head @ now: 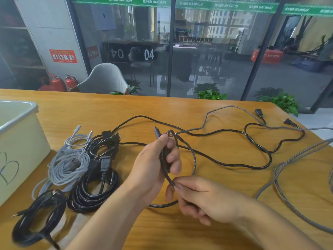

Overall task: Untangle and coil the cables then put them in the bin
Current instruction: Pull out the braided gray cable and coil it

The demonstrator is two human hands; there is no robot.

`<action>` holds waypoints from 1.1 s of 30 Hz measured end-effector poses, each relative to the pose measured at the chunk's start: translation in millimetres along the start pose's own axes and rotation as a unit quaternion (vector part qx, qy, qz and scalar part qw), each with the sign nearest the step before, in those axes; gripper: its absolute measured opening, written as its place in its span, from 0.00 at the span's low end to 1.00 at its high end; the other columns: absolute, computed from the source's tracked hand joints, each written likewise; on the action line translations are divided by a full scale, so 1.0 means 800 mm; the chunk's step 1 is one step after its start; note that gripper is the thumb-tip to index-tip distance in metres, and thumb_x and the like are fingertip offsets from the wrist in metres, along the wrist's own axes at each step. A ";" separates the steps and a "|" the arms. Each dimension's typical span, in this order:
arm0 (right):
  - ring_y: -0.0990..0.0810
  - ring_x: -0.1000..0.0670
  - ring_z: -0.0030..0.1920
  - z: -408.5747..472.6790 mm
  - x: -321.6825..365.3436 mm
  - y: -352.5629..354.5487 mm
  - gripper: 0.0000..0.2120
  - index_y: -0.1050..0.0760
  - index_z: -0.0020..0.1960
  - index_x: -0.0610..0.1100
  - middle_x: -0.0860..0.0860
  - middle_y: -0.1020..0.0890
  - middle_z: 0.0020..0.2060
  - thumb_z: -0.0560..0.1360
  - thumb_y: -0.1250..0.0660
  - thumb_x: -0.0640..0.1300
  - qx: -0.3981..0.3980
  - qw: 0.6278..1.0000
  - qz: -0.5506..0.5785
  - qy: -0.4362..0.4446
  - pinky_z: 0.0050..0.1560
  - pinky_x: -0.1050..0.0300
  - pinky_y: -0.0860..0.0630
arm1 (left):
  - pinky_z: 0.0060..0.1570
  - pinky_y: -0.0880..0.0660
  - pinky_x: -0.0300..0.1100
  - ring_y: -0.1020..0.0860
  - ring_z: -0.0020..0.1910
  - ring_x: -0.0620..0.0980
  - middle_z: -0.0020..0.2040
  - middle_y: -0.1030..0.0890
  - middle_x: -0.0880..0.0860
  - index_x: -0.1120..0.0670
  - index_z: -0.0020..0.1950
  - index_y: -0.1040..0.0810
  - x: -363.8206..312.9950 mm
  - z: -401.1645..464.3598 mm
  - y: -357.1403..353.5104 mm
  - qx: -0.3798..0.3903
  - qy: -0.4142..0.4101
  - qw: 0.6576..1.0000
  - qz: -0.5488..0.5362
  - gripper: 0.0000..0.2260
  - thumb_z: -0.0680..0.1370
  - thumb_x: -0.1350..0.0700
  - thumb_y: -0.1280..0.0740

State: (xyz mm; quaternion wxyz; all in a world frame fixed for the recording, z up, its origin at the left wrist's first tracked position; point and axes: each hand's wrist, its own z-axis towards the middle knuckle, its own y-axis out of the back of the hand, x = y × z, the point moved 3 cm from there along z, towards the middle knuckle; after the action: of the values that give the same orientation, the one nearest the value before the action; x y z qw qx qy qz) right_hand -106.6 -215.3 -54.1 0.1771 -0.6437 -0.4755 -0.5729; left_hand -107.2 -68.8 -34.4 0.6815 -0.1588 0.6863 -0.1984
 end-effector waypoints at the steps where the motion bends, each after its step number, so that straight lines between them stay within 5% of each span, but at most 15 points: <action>1: 0.38 0.55 0.29 0.001 -0.004 0.003 0.18 0.24 0.52 0.44 0.53 0.32 0.30 0.87 0.47 0.54 0.006 1.000 0.002 -0.011 0.27 0.61 0.36 | 0.30 0.36 0.41 0.39 0.26 0.47 0.32 0.38 0.50 0.54 0.42 0.32 -0.001 -0.002 -0.002 0.016 0.012 1.000 -0.013 0.14 0.87 0.51 0.45; 4: 0.41 0.53 0.30 0.000 -0.010 0.021 0.23 0.26 0.42 0.45 0.51 0.35 0.31 0.82 0.43 0.64 0.016 0.999 -0.033 -0.020 0.29 0.61 0.43 | 0.26 0.42 0.38 0.44 0.26 0.45 0.31 0.43 0.47 0.52 0.40 0.32 -0.006 -0.006 -0.008 0.076 0.048 0.996 -0.013 0.15 0.86 0.50 0.44; 8: 0.33 0.56 0.31 -0.009 -0.015 0.064 0.23 0.25 0.38 0.48 0.55 0.28 0.31 0.80 0.38 0.65 -0.003 0.980 -0.196 -0.010 0.34 0.61 0.36 | 0.27 0.41 0.38 0.43 0.26 0.45 0.31 0.41 0.46 0.51 0.39 0.31 -0.006 -0.009 -0.008 0.144 0.083 0.986 0.031 0.15 0.85 0.49 0.42; 16: 0.32 0.51 0.35 -0.073 -0.055 0.173 0.31 0.22 0.37 0.51 0.52 0.32 0.32 0.71 0.39 0.79 -0.154 0.945 -0.261 -0.119 0.44 0.52 0.34 | 0.26 0.44 0.38 0.42 0.24 0.42 0.28 0.40 0.45 0.51 0.37 0.31 -0.025 -0.010 0.010 0.172 0.109 0.979 0.023 0.14 0.81 0.48 0.41; 20: 0.35 0.53 0.28 -0.081 -0.053 0.184 0.24 0.17 0.39 0.51 0.54 0.34 0.24 0.68 0.31 0.71 -0.278 0.921 -0.240 -0.133 0.38 0.55 0.34 | 0.26 0.43 0.37 0.43 0.24 0.43 0.28 0.40 0.45 0.51 0.37 0.31 -0.019 -0.012 0.005 0.196 0.127 0.970 0.072 0.14 0.81 0.48 0.42; 26: 0.25 0.61 0.25 -0.064 -0.012 0.158 0.21 0.21 0.37 0.52 0.55 0.23 0.21 0.72 0.32 0.69 -0.514 0.805 -0.293 -0.031 0.30 0.57 0.32 | 0.27 0.42 0.37 0.44 0.27 0.45 0.30 0.40 0.46 0.52 0.40 0.33 -0.007 -0.012 0.001 0.218 0.143 0.955 0.143 0.13 0.82 0.49 0.43; 33: 0.16 0.62 0.38 -0.056 0.003 0.131 0.14 0.20 0.39 0.52 0.58 0.17 0.32 0.76 0.29 0.61 -0.576 0.785 -0.209 0.095 0.38 0.44 0.17 | 0.29 0.46 0.38 0.44 0.28 0.44 0.31 0.40 0.47 0.52 0.40 0.34 0.006 -0.016 -0.009 0.250 0.182 0.927 0.212 0.13 0.82 0.48 0.44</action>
State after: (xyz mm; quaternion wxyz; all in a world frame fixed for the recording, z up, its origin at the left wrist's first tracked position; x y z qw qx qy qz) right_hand -47.3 -299.9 -5.9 -0.3063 -0.4534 -0.1606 -0.8215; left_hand -120.7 -76.6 -35.6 0.5886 0.2047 0.7442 -0.2404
